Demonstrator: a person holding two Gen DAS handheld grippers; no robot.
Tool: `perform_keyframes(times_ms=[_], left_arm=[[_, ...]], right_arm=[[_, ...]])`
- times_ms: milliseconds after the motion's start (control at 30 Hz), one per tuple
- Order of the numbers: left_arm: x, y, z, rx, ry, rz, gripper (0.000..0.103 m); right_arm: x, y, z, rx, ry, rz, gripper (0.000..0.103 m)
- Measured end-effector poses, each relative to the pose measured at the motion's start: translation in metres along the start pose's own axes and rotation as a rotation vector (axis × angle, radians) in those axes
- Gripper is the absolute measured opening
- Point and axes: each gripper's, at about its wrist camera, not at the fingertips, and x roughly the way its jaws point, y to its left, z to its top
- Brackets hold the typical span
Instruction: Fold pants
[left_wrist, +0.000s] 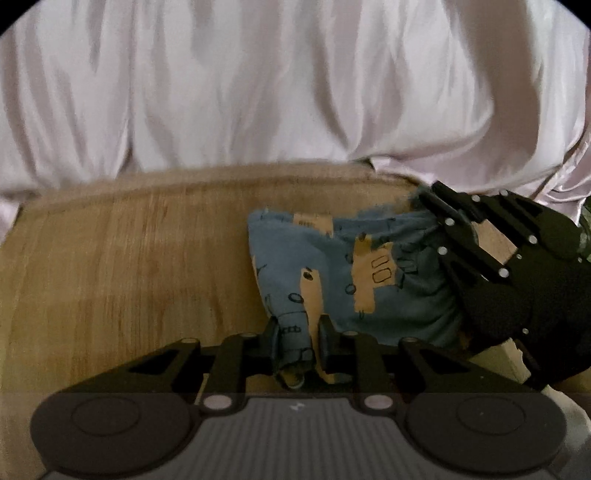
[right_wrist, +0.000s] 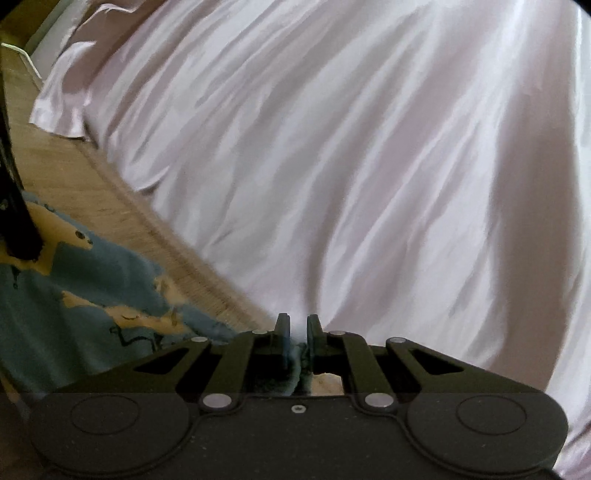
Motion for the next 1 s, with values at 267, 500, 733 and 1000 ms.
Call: perform_keyframes(times_ms=[267, 500, 733, 1000], left_arm=[[0.032, -0.012, 0.02, 0.01, -0.008, 0.074, 0.023], [0.022, 0.012, -0.004, -0.043, 0.024, 0.046, 0.023], [0.026, 0.023, -0.013, -0.037, 0.069, 0.036, 0.032], [0.025, 0.018, -0.027, 0.006, 0.082, 0.071, 0.037]], right_arm=[[0.034, -0.027, -0.014, 0.165, 0.094, 0.127, 0.01], [0.024, -0.05, -0.015, 0.434, 0.284, 0.303, 0.026], [0.03, -0.065, -0.04, 0.695, 0.401, 0.365, 0.068], [0.064, -0.074, -0.071, 0.968, 0.447, 0.427, 0.068]])
